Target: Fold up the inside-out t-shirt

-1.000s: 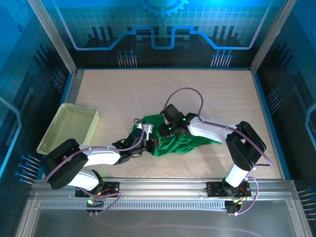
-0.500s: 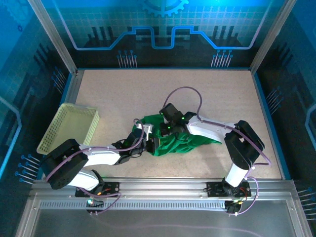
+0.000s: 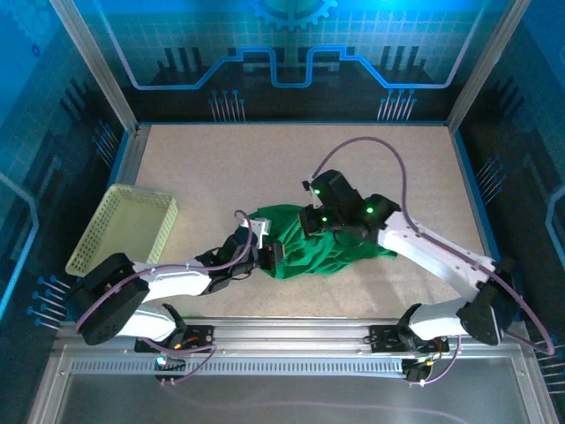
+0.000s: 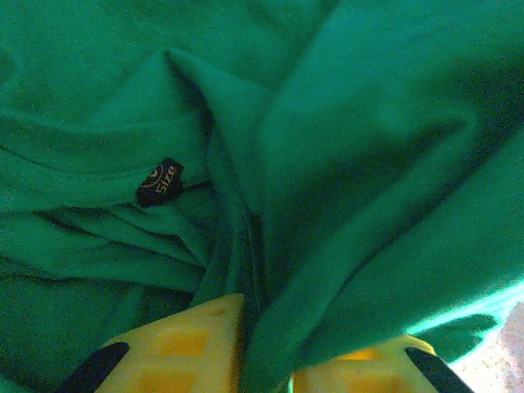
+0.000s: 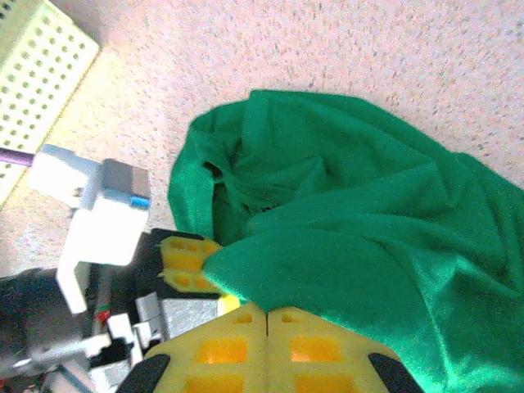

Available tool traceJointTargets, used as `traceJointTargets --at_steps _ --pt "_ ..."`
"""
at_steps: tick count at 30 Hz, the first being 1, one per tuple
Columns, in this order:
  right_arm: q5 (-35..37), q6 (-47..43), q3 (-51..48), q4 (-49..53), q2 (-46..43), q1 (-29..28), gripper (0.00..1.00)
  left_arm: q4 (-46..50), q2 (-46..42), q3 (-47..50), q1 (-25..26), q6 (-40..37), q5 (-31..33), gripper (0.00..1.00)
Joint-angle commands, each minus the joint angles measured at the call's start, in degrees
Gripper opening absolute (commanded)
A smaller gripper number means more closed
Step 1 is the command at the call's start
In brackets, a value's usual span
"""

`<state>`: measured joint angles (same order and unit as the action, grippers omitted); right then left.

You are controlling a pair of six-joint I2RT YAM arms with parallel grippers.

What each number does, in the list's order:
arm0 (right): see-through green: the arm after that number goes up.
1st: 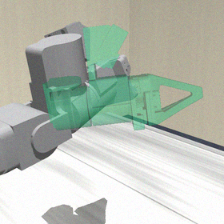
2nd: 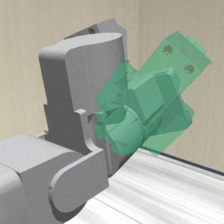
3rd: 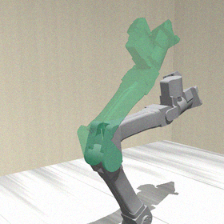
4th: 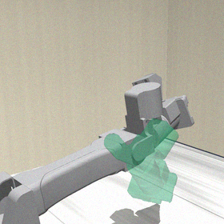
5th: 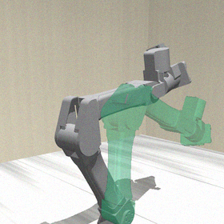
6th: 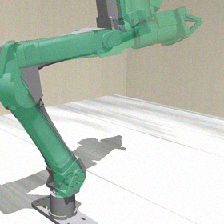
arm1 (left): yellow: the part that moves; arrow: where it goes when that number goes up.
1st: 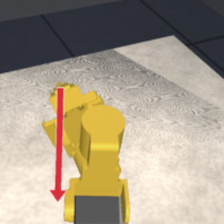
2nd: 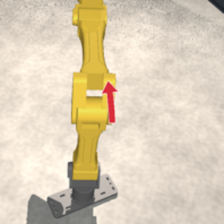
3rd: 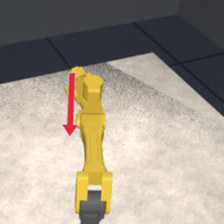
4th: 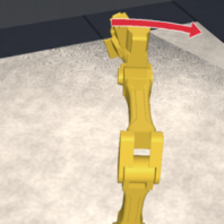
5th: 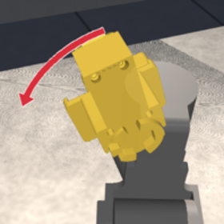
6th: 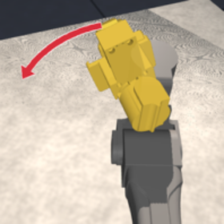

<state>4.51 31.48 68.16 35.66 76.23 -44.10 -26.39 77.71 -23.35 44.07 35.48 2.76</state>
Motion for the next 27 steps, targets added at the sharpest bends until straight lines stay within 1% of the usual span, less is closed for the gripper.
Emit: traceJointTargets --at_steps 1,6,9,11,14,16,18,20,22,23,25,27 --pt "-0.2 0.1 1.3 7.2 -1.5 1.8 0.0 3.0 -2.4 -1.1 -0.6 -2.4 1.0 0.25" --pt "-3.9 1.3 1.4 5.7 -0.5 2.0 0.0 9.9 -6.4 -3.3 -0.5 -5.1 2.0 0.44" --pt "-5.6 2.7 1.7 3.8 0.9 1.3 0.0 15.1 -11.4 -4.2 1.5 -7.4 6.3 0.56" --pt "-6.2 3.8 2.0 2.4 1.4 0.7 0.0 17.4 -15.7 -4.2 4.7 -8.9 11.7 0.59" --pt "-7.0 4.6 2.9 1.2 1.6 0.0 0.0 18.9 -21.1 -3.7 9.2 -9.6 18.1 0.61" --pt "-6.8 5.0 3.7 1.0 1.4 -0.5 0.0 18.0 -22.7 -3.6 11.1 -9.3 19.0 0.62" --pt "-6.2 5.9 4.1 0.7 1.0 -0.8 0.0 17.0 -21.4 -4.5 12.6 -9.1 18.0 0.62" --pt "-6.2 6.9 3.8 -0.3 0.4 -1.0 0.0 16.0 -18.0 -6.3 14.4 -9.1 17.9 0.62" --pt "-6.7 7.7 3.6 -1.3 0.0 -1.3 0.0 14.1 -14.1 -7.5 15.0 -8.0 17.1 0.62" --pt "-7.0 7.9 3.7 -1.5 -0.2 -1.5 0.0 12.8 -12.7 -7.6 15.0 -7.0 17.3 0.63" --pt "-7.0 8.6 3.7 -1.7 -0.7 -1.9 0.0 8.1 -10.3 -7.1 14.7 -4.9 17.3 0.72" --pt "-7.0 9.4 3.2 -2.2 -1.6 -2.2 0.0 5.5 -8.2 -7.5 14.2 -3.8 17.1 0.75"
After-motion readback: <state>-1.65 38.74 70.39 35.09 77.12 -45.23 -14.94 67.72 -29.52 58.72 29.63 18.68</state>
